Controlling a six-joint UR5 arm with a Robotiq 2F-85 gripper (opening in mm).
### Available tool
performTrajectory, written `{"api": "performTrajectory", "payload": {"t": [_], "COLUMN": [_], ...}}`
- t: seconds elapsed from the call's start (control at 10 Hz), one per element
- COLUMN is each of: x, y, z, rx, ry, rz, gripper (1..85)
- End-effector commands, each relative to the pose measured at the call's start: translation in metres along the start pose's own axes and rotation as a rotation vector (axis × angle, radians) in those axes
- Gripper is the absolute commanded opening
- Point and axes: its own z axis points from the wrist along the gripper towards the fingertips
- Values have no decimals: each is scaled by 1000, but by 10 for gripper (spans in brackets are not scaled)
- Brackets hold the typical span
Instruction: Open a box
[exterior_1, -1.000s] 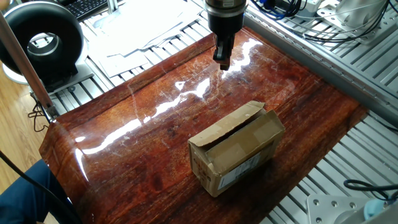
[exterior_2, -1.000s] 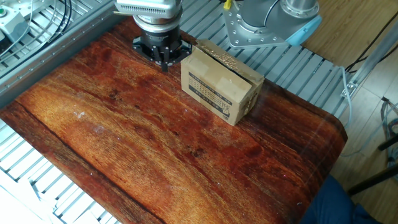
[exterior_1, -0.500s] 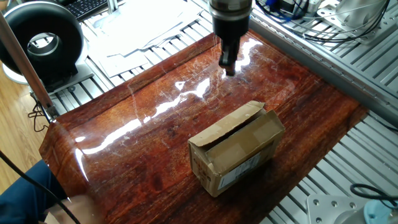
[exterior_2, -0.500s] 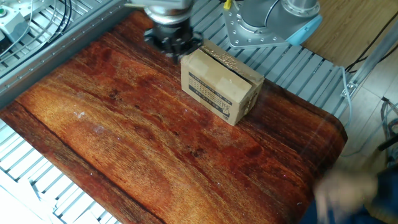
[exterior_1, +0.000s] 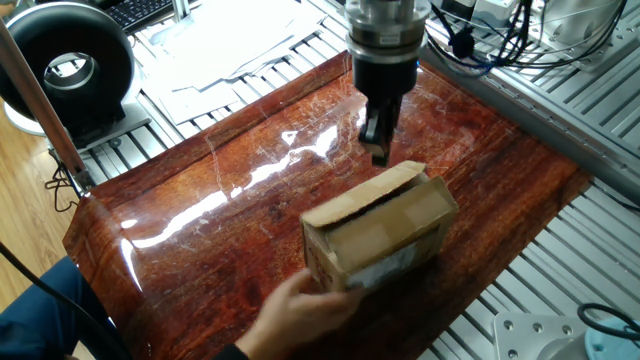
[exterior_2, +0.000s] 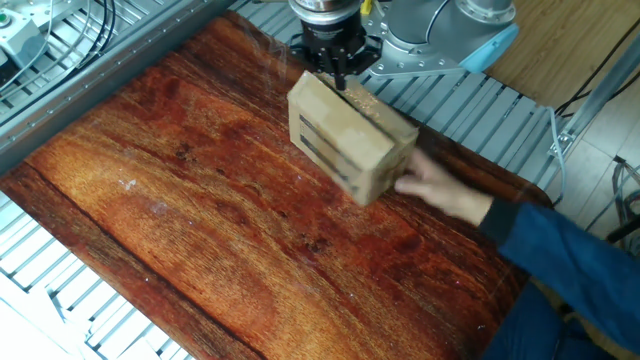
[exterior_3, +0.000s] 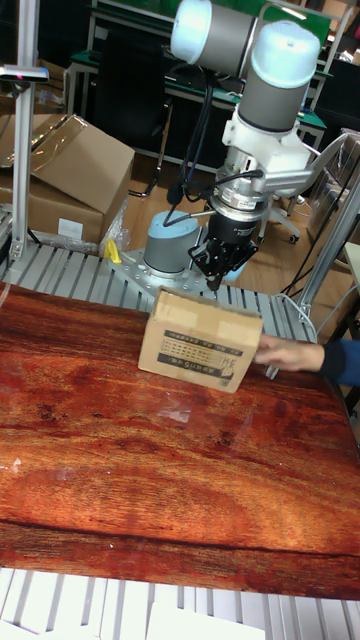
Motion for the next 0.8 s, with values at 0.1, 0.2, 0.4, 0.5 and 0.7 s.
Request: {"api": "performTrajectory", "payload": {"t": [0.1, 0.2, 0.4, 0.5, 0.7], "x": [-1, -6, -11, -11, -12], "y": [5, -6, -17, -16, -14], "z": [9, 10, 13, 17, 25], "rx": [-25, -9, -29, -36, -21], "ry": [-16, -20, -17, -9, -2], "rz": [-2, -43, -101, -108, -99], "gripper": [10, 10, 10, 10, 10]}}
